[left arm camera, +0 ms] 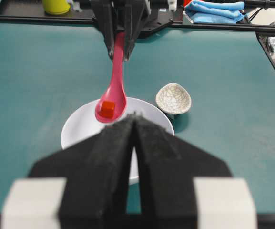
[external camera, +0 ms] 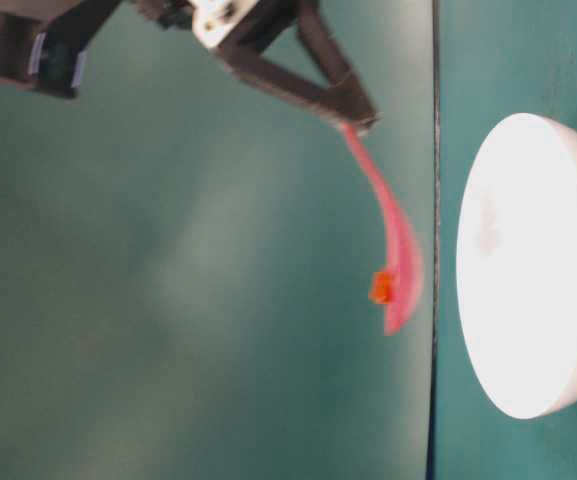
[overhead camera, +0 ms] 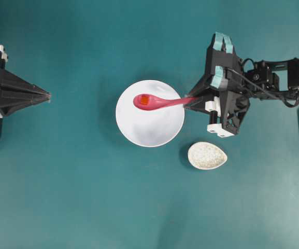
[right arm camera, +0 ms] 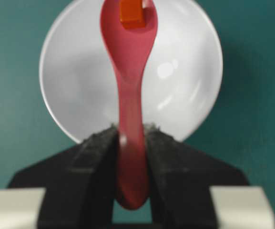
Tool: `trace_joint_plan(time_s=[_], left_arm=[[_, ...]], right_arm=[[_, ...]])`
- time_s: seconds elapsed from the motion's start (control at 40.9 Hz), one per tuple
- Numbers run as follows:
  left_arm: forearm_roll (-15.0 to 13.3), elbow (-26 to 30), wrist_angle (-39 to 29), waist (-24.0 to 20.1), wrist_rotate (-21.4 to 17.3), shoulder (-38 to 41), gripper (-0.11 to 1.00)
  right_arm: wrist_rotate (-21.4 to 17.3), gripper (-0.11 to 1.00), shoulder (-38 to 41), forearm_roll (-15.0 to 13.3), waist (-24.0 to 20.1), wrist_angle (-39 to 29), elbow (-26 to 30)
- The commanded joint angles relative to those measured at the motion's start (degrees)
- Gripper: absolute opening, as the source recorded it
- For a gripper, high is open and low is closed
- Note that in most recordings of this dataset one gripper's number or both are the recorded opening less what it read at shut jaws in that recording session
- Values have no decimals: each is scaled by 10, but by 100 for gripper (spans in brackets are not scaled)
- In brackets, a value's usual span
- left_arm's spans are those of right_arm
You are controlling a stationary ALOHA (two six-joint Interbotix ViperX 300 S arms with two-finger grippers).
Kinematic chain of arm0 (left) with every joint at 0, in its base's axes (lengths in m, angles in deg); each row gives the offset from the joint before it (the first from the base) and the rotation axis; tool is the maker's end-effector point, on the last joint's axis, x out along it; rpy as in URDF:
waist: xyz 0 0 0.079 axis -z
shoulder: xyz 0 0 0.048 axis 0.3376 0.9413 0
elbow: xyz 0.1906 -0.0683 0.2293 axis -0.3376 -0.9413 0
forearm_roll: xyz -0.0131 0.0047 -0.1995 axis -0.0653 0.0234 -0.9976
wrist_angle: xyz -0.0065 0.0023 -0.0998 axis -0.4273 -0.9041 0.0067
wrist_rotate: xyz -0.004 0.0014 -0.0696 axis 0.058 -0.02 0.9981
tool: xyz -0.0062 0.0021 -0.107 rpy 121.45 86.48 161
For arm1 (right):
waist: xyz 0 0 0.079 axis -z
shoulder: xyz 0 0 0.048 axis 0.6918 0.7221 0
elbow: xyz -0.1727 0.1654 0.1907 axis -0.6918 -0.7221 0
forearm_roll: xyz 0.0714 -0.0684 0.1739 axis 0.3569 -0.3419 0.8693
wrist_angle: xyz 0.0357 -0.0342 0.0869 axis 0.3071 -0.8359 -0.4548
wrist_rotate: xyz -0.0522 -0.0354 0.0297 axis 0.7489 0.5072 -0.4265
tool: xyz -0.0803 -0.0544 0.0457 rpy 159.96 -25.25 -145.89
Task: Grip the spoon and scoop the red block from the bowl with right arm.
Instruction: 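Drag the spoon under the red cube and lift it out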
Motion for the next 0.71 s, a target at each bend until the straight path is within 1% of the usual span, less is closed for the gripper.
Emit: trace_joint_plan(time_s=[0.0,0.293,0.464,0.684], left_arm=[[2,13,3,1,1,4,0],[2,12,3,2,1,4,0],[2,13,3,1,1,4,0],[2,12,3,1,1,4,0]], right_arm=[[1,23,-18,-4,-2,-12,31],[1,23,-38,-24,-2,-91,84],[0,23,-57,-26,-2,-108,98],[-1,23,-85,-26,1,-112,96]])
